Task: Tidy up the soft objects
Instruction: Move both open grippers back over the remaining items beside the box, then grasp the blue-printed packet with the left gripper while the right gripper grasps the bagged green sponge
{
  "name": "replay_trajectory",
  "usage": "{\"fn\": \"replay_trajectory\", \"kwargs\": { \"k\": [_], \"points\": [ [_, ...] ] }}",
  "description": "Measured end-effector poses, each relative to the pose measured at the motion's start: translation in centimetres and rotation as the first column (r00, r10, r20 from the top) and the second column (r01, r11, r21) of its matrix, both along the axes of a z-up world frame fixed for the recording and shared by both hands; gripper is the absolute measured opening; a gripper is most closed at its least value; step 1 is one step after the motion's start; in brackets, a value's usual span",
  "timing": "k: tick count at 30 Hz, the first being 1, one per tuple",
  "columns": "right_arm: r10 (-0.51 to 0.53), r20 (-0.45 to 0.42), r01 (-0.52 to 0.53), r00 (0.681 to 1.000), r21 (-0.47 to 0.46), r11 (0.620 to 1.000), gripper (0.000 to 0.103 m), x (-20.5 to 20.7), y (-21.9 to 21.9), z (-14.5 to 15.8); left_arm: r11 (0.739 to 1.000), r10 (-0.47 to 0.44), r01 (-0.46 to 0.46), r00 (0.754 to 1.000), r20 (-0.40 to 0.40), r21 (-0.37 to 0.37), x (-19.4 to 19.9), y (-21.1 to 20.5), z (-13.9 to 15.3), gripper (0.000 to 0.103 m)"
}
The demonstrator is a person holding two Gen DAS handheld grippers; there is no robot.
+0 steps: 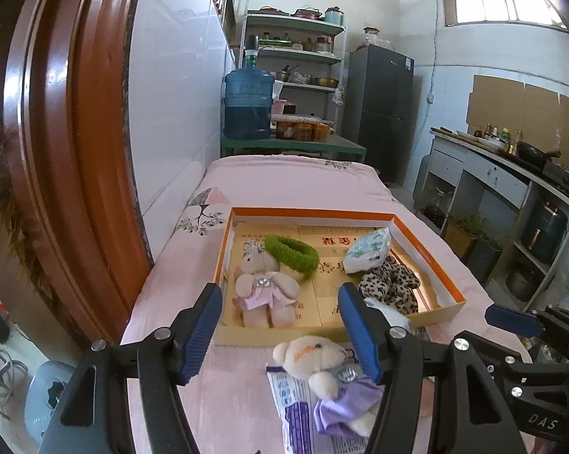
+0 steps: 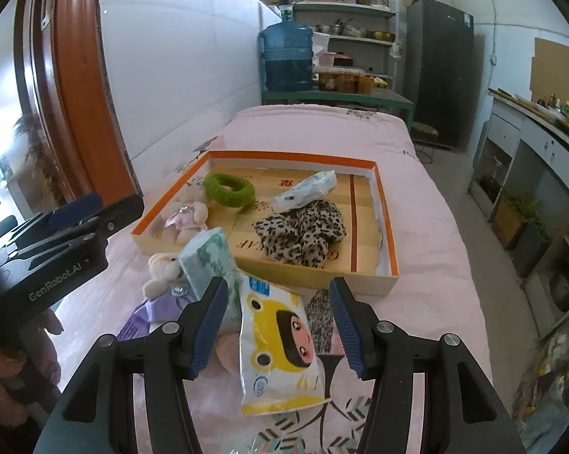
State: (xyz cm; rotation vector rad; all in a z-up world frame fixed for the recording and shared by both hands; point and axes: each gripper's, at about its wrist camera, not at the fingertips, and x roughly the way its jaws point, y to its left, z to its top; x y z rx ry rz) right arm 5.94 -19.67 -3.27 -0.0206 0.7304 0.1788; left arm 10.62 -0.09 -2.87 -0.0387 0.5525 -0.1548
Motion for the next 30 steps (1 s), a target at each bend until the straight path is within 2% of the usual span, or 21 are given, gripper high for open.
{"fn": "replay_trajectory", "kwargs": {
  "k": [30],
  "points": [
    [-0.036, -0.019, 0.036, 0.999, 0.030, 0.999, 0.057, -5.1, -1.6, -1.4, 0.997, 0.018, -0.018, 1.000, -0.003, -0.072, -5.1, 2.8, -1.1, 0.063]
  ]
}}
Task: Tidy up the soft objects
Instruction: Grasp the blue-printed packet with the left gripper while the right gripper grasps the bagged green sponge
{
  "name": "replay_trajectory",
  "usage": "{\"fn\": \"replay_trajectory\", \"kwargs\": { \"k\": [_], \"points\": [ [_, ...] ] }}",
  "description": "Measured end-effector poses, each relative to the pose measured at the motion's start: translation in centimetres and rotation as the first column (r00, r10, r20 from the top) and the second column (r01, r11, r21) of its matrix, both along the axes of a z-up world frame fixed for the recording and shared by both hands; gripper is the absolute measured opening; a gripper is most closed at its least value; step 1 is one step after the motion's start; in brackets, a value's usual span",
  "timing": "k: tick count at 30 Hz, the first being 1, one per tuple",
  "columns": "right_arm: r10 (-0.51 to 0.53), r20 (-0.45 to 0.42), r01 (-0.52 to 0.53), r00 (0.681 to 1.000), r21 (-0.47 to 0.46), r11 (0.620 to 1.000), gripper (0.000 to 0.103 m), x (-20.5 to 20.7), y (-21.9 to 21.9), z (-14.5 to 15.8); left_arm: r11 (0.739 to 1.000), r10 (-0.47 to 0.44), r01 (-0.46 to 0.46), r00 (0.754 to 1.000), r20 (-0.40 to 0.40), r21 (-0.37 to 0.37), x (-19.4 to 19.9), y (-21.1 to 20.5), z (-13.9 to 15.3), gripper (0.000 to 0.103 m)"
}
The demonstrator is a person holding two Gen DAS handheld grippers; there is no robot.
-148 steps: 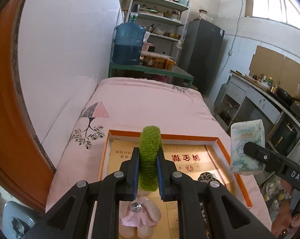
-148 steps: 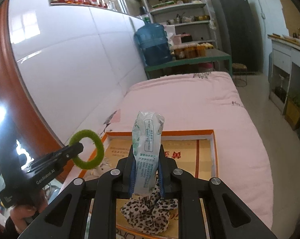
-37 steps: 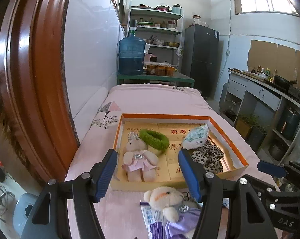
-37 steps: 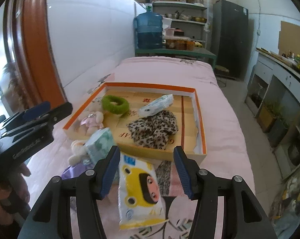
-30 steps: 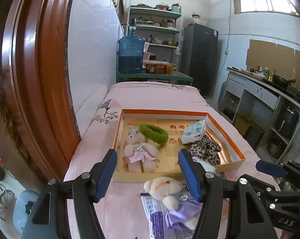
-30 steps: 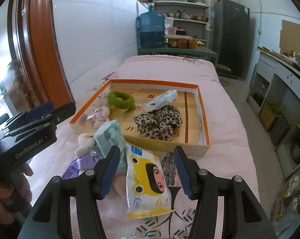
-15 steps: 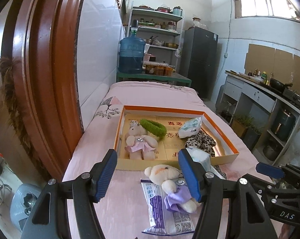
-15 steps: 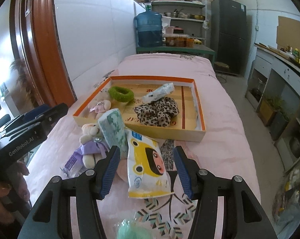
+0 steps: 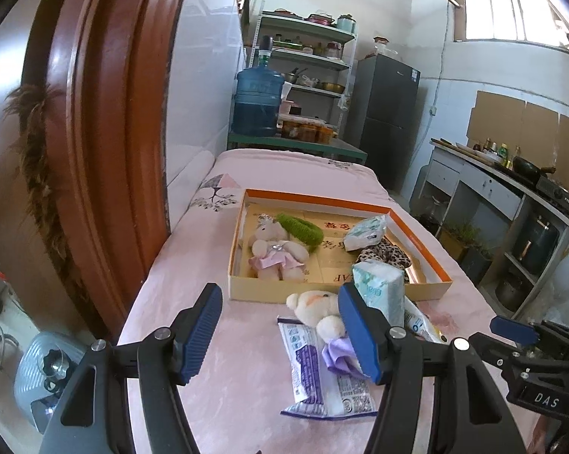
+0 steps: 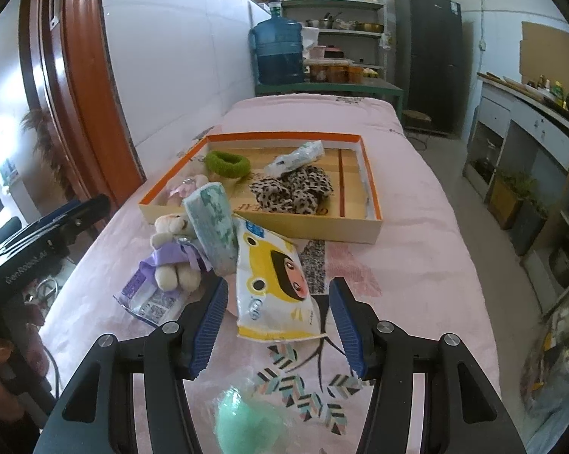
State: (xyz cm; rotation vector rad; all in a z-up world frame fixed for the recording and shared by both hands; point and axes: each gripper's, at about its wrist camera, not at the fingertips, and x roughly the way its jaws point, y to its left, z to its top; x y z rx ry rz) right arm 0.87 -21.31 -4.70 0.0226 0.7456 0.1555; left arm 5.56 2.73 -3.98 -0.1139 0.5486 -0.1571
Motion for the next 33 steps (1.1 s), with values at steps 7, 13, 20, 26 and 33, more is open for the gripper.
{"fn": "replay_trajectory", "kwargs": {
  "k": [7, 13, 20, 26, 33],
  "points": [
    [-0.010, -0.012, 0.010, 1.000, 0.020, 1.000, 0.057, -1.4, -0.9, -0.6, 1.000, 0.001, -0.001, 1.000, 0.002, -0.014, -0.7, 0.7, -0.4, 0.063],
    [0.025, -0.043, -0.023, 0.999, 0.042, 0.999, 0.057, -2.9, -0.5, -1.6, 0.999, -0.005, 0.005, 1.000, -0.008, -0.032, -1.4, 1.1, -0.8, 0.063],
    [0.040, -0.091, -0.036, 0.995, 0.044, 0.998, 0.057, -3.8, 0.3, -3.2, 0.999, -0.022, 0.021, 1.000, -0.016, -0.039, -2.1, 1.2, -1.2, 0.063],
    [0.045, -0.130, -0.038, 0.990, 0.056, 0.998, 0.057, -3.6, 0.3, -4.4, 0.998, -0.054, 0.052, 0.997, -0.051, -0.040, -2.3, 0.7, -2.1, 0.063],
    [0.061, -0.133, -0.052, 0.989, 0.069, 0.996, 0.058, -3.7, 0.4, -4.5, 0.997, -0.072, 0.068, 0.992, -0.102, -0.049, -1.8, 0.2, -3.5, 0.063]
  ]
}}
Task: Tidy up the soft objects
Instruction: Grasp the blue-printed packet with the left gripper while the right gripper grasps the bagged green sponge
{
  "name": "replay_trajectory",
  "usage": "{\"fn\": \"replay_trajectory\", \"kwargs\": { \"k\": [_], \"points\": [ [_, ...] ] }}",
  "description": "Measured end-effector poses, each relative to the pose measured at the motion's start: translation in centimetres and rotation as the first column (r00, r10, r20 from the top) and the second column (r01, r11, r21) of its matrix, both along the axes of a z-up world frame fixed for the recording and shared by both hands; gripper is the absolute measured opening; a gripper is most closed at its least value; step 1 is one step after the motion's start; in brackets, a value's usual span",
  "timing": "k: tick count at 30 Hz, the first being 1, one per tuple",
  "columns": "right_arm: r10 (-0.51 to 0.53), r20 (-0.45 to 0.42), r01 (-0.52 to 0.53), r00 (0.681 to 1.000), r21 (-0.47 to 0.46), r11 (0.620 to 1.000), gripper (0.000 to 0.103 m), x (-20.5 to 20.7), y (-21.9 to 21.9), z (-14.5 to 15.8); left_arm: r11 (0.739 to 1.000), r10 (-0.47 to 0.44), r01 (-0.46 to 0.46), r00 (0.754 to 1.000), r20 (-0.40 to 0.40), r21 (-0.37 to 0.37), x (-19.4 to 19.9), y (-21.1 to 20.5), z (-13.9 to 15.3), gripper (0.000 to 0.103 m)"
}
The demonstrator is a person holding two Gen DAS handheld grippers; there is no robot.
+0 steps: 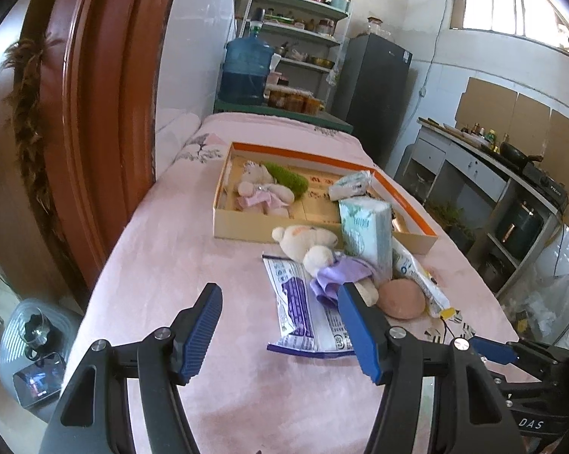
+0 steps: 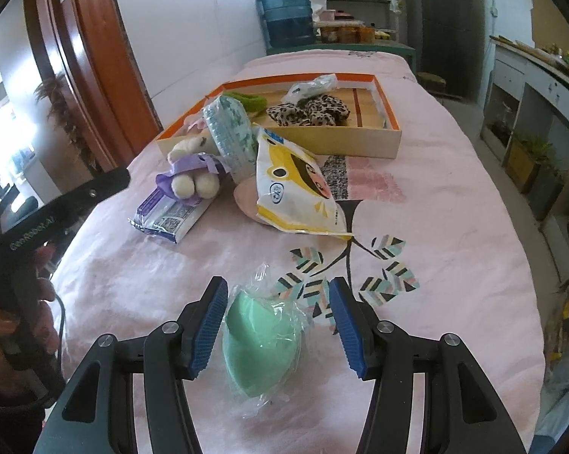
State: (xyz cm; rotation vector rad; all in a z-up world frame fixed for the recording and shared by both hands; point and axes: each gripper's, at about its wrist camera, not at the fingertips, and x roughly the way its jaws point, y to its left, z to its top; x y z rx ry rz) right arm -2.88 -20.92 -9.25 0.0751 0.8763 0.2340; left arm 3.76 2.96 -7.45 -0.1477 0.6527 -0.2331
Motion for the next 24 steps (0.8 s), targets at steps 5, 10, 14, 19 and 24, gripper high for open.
{"fn": "replay_trajectory", "kwargs": {
  "k": [5, 10, 14, 19, 24],
  "points": [
    [0.013, -0.025, -0.013, 1.000, 0.020, 1.000, 0.058, 0.1, 0.2, -0.6, 1.000, -0.012, 0.012, 0.999, -0.036, 0.005, 0.5, -0.5, -1.0, 0.063],
    [0.016, -0.036, -0.014, 0.999, 0.036, 0.999, 0.058, 0.2, 0.2, -1.0, 0.999, -0.038, 0.037, 0.993, -0.116, -0.009, 2.0, -0.9, -2.2, 0.063],
    [0.016, -0.045, -0.014, 0.999, 0.058, 0.998, 0.058, 0.2, -0.1, -1.2, 0.998, -0.064, 0.061, 0.978, -0.199, -0.022, 3.3, -1.2, -3.5, 0.063],
    [0.022, -0.067, -0.017, 0.997, 0.068, 0.998, 0.058, 0.6, -0.2, -1.7, 0.995, -0.094, 0.084, 0.965, -0.244, -0.052, 4.1, -1.3, -4.2, 0.063],
    [0.029, -0.058, -0.026, 0.998, 0.061, 0.998, 0.052, 0.6, -0.1, -1.9, 0.986, -0.166, 0.154, 0.951, -0.261, -0.067, 4.5, -2.3, -4.5, 0.039]
  ]
}}
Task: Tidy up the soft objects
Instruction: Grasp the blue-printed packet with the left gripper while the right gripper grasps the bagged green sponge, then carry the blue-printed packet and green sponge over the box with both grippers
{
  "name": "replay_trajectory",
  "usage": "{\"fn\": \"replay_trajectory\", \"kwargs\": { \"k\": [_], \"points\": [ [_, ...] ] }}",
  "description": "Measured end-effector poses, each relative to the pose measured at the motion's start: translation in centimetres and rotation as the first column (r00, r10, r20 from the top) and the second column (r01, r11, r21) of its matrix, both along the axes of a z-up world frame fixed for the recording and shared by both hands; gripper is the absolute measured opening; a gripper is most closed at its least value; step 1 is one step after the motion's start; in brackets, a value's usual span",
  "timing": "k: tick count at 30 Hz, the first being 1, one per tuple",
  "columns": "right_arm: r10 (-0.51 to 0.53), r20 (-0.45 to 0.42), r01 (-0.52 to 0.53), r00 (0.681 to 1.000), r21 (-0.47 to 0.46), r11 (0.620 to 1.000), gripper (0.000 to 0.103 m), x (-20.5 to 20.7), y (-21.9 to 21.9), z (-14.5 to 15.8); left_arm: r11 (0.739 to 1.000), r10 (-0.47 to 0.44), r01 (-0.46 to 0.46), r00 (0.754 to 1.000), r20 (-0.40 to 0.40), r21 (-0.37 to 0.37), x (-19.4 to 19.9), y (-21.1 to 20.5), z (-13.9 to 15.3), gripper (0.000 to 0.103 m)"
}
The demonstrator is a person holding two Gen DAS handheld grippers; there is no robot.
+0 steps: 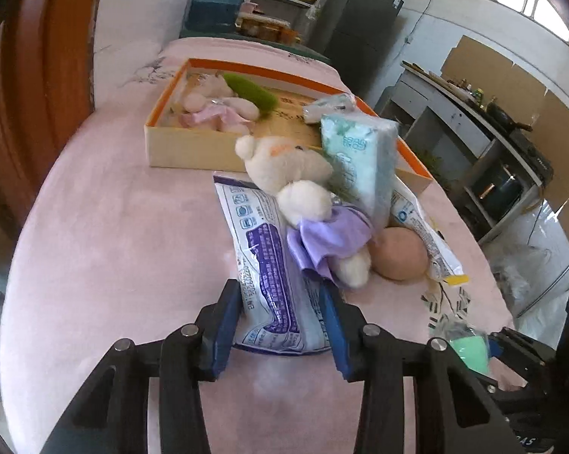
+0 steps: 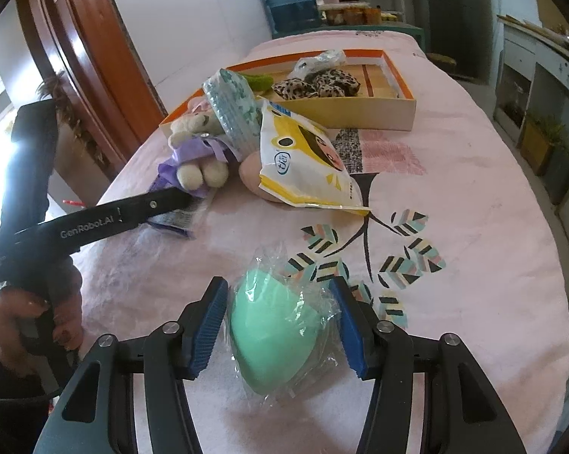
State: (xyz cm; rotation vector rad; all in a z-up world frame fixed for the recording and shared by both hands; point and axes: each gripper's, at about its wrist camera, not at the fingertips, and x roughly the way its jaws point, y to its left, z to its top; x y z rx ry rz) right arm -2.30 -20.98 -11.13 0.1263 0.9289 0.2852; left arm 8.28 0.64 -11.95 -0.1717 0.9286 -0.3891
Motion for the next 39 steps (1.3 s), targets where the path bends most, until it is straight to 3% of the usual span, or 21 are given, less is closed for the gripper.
{"fn": "replay_trajectory", "kwargs": {
  "k": [2, 6, 14, 21, 23, 27, 31, 35, 39],
  "points": [
    [0.003, 0.003, -0.003, 1.000, 0.003, 1.000, 0.047, 0.0, 0.0, -0.1, 1.000, -0.008, 0.008, 1.000, 0.010, 0.004, -0.2, -0.3, 0.0, 0.031],
    [0.006, 0.010, -0.006, 1.000, 0.004, 1.000, 0.044, -0.1, 0.0, 0.0, 0.998, -0.010, 0.011, 1.000, 0.012, -0.056, -0.4, 0.1, 0.2, 0.021],
    [0.007, 0.045, -0.007, 0.999, 0.000, 1.000, 0.043, -0.3, 0.1, 0.8, 0.999, 0.009, -0.004, 0.991, 0.130, -0.039, -2.5, 0.0, 2.3, 0.020],
    [0.019, 0.069, -0.019, 0.997, 0.002, 1.000, 0.043, -0.5, 0.5, 1.5, 0.998, 0.021, -0.012, 0.983, 0.180, -0.054, -3.4, 0.7, 4.0, 0.020],
    [0.019, 0.070, -0.019, 0.997, 0.000, 1.000, 0.043, -0.5, 0.5, 1.7, 1.000, 0.028, -0.029, 0.971, 0.235, 0.001, -4.1, 0.5, 4.9, 0.020],
    [0.018, 0.073, -0.018, 0.997, -0.001, 1.000, 0.043, -0.6, 0.6, 1.7, 0.967, -0.016, -0.074, 0.939, 0.345, 0.246, -5.5, -1.3, 5.5, 0.020],
    [0.015, 0.064, -0.015, 0.998, 0.006, 1.000, 0.043, -0.7, 0.5, 1.6, 0.959, -0.060, -0.040, 0.938, 0.343, 0.279, -6.1, -1.7, 5.3, 0.020],
    [0.015, 0.063, -0.016, 0.998, 0.006, 1.000, 0.043, -0.7, 0.4, 1.5, 0.982, -0.078, 0.036, 0.971, 0.225, 0.185, -5.1, -0.9, 4.7, 0.020],
    [0.013, 0.061, -0.013, 0.998, 0.011, 1.000, 0.043, -0.7, 0.3, 1.4, 0.982, -0.070, 0.038, 0.984, 0.165, 0.185, -4.7, -0.3, 3.2, 0.021]
  ]
}}
